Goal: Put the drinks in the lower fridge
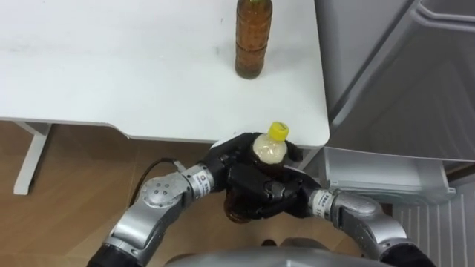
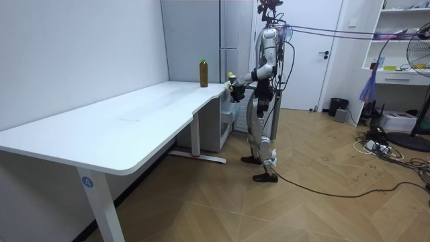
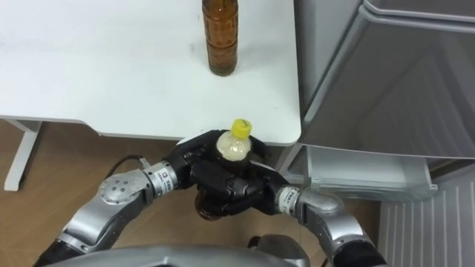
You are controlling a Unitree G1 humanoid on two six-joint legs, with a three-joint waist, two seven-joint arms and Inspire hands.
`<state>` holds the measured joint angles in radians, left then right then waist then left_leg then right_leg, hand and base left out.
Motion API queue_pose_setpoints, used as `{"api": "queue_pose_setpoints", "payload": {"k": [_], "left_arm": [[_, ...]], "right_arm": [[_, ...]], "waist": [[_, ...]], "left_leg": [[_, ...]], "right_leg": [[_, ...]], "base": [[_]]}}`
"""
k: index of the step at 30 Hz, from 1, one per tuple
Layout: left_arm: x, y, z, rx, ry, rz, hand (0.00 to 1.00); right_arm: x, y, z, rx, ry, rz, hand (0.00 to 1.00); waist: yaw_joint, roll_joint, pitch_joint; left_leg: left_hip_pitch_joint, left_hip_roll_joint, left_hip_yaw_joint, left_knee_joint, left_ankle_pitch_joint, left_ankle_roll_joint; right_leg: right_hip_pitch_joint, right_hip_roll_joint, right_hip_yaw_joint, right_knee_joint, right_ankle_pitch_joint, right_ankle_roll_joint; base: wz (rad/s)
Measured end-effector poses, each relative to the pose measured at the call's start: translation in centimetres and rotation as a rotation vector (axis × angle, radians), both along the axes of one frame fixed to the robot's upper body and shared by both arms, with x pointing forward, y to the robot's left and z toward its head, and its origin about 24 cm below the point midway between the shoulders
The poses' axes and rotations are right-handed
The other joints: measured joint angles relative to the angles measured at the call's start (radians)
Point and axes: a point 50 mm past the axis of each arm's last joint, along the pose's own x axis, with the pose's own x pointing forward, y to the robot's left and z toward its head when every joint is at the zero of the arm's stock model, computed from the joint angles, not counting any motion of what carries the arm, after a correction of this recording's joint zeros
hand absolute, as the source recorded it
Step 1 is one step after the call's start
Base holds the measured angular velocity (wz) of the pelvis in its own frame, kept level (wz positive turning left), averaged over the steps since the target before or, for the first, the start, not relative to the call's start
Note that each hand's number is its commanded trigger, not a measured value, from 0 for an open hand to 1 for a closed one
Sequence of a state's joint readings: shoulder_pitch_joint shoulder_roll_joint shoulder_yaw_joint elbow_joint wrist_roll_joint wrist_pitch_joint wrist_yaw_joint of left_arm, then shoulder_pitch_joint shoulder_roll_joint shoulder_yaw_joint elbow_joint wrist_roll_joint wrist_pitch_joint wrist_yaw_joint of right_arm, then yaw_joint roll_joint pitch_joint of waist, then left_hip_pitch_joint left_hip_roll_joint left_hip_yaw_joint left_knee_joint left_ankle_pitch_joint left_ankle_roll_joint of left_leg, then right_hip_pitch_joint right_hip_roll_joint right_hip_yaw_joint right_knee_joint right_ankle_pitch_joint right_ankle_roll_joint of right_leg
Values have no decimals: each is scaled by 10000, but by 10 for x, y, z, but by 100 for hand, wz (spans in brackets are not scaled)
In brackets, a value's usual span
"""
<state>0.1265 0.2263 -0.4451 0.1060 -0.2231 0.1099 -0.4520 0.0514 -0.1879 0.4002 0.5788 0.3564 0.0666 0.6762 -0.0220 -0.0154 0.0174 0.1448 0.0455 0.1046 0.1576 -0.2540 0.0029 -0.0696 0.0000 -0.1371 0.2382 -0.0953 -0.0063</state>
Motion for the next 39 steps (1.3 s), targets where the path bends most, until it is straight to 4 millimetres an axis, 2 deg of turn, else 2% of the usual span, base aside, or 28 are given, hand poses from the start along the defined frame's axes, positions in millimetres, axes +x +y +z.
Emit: {"api": "queue_pose_setpoints", "payload": {"k": [10,17,22,24,28,34,39], "left_arm": [[1,-2,2,-30,-74,-66,0],[6,-1,14,-171,-629,-68,0],[26,-5,50,-801,-2266,53,0],[33,-6,58,-1039,-2658,111,0],[35,-7,72,-1681,-3031,264,0],[40,3,114,-4014,-3867,1037,0],[41,9,131,-4747,-4405,1472,0]], "right_arm": [[0,-2,0,-34,0,-34,100],[2,-2,3,543,-28,-233,100],[-1,-6,1,632,231,-297,100],[-3,-7,0,610,298,-321,100],[-9,-15,-7,427,733,-562,100],[-20,-27,-17,160,1500,-1087,100],[-24,-29,-19,200,1617,-1147,100]], "waist": [[-6,20,-15],[-17,13,-25],[-4,5,-24],[4,0,-26],[-38,-22,-42],[-4,-42,-56],[3,-48,-62]], "left_leg": [[-5,1,11,-45,0,0],[11,0,17,-35,0,0],[23,2,16,-33,0,0],[41,1,16,-22,1,1],[69,-15,14,106,1,1],[238,-14,15,106,1,1],[242,-18,12,102,1,1]], "right_leg": [[-38,18,48,6,2,-3],[-32,28,77,-1,3,-3],[-37,29,97,0,2,-2],[-21,24,100,2,2,-2],[68,-10,72,-13,-2,3],[166,-13,81,0,-25,2],[155,-22,63,51,-22,-2]], "base": [[-1],[0],[0],[-2],[-2],[0],[1]]}}
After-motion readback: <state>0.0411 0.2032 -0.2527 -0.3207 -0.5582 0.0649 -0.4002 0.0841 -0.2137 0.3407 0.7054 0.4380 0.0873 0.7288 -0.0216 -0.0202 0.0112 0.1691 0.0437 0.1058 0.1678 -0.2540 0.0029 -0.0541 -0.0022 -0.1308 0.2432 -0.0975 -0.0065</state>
